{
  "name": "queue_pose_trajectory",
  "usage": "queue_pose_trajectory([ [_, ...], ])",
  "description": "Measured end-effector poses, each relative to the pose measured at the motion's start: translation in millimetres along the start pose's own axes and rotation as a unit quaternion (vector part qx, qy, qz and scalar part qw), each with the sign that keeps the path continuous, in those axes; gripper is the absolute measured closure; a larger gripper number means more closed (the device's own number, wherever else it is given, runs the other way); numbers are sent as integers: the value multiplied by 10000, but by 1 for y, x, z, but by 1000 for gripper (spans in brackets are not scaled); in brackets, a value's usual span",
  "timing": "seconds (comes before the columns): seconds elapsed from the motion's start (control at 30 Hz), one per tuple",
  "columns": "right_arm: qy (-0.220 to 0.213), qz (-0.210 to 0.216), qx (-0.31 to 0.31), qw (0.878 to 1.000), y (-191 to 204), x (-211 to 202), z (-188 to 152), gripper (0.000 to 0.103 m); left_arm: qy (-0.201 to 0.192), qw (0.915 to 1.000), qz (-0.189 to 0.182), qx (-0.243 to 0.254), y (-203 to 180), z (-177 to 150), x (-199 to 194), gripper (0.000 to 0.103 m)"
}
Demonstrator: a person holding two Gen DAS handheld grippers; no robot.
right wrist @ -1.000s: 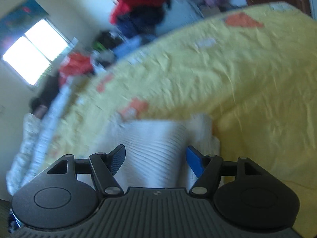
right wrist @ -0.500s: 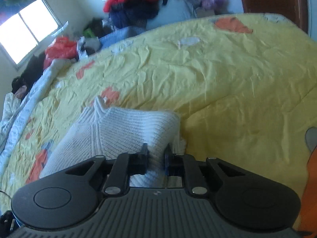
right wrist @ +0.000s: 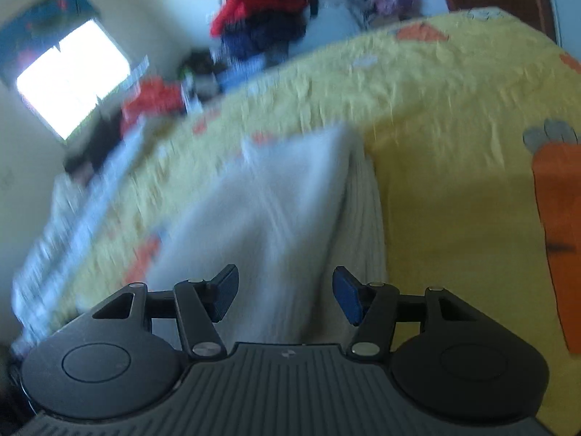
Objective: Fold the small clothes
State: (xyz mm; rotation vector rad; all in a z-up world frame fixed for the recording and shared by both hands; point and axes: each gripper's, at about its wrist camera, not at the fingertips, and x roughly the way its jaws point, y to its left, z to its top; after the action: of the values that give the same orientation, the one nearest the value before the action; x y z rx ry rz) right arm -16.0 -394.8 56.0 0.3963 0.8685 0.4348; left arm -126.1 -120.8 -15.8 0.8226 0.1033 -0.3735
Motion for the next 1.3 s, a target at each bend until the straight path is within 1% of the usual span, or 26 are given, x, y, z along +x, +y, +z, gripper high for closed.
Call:
queue_pose_trajectory([
  [0.1,64,-21,-391,9992,11,7,-19,66,-7,9996,-265,-37,-1,4,7,60],
  [0.13,71,-120,-558,9983,15,6,-19,79,15,9995,-318,-92,0,6,8,61],
  [0.17,57,-252,-761,9968,20,2,-17,84,27,9990,-420,-179,3,8,8,65],
  [0.2,-9,-388,-1029,9939,26,-6,-14,87,59,9981,-509,-331,7,10,8,73],
  [0.27,-204,-637,-1318,9890,30,-21,-5,92,126,9959,-628,-636,14,12,8,79],
  [0.33,-49,-1005,-1462,9841,23,-19,-5,95,203,9946,-680,-760,11,12,8,79],
  [0.4,263,-1082,-1242,9860,5,2,-13,94,190,9947,-669,-762,5,9,8,79],
  [0.43,151,-1065,-1193,9870,4,3,-17,94,177,9954,-610,-716,4,9,6,79],
  [0.47,70,-1014,-1063,9891,3,1,-17,79,169,9952,-588,-759,8,10,4,77],
  [0.53,-52,-816,-673,9944,-1,-8,-15,70,98,9917,-690,-1081,26,9,-6,73],
  [0.57,-84,-723,-537,9959,-5,-12,-13,54,76,9888,-774,-1273,38,8,-12,64],
  [0.6,-175,-639,-357,9972,-10,-19,-11,43,28,9852,-861,-1481,53,6,-19,43],
  [0.63,-338,-521,-162,9979,-15,-25,-8,21,-52,9815,-896,-1689,66,3,-25,29],
  [0.67,-599,-331,89,9976,-24,-32,-4,7,-137,9776,-864,-1912,79,-1,-30,4],
  [0.73,-976,90,513,9939,-38,-40,2,5,-204,9639,-825,-2521,110,-9,-31,0],
  [0.8,-956,335,768,9919,-53,-28,13,5,181,9377,-965,-3333,140,-15,-9,0],
  [0.83,-897,312,863,9917,-59,-16,19,5,439,9149,-1055,-3871,153,-22,9,0],
  [0.87,-795,242,964,9919,-66,-4,23,6,659,8869,-1180,-4417,165,-31,28,0],
  [0.93,-535,199,1107,9922,-77,21,30,7,1104,8140,-1592,-5476,179,-55,68,0],
  [0.97,-420,273,1137,9923,-80,33,33,7,1322,7737,-1886,-5902,181,-67,89,1],
  [1.0,-286,385,1192,9917,-83,44,36,7,1469,7411,-2142,-6191,179,-76,105,2],
  [1.03,-167,482,1266,9906,-85,54,38,7,1607,7168,-2313,-6378,176,-83,119,3],
  [1.1,-69,752,1422,9870,-86,68,40,5,1849,6899,-2596,-6500,164,-89,141,4],
  [1.2,-1,1085,1375,9846,-76,77,37,12,1813,6597,-2896,-6694,149,-91,160,4],
  [1.27,-9,1076,1141,9876,-64,83,34,23,1789,6523,-2943,-6752,147,-90,165,17],
  [1.3,26,999,908,9908,-55,85,32,25,1814,6547,-2890,-6745,147,-88,166,21],
])
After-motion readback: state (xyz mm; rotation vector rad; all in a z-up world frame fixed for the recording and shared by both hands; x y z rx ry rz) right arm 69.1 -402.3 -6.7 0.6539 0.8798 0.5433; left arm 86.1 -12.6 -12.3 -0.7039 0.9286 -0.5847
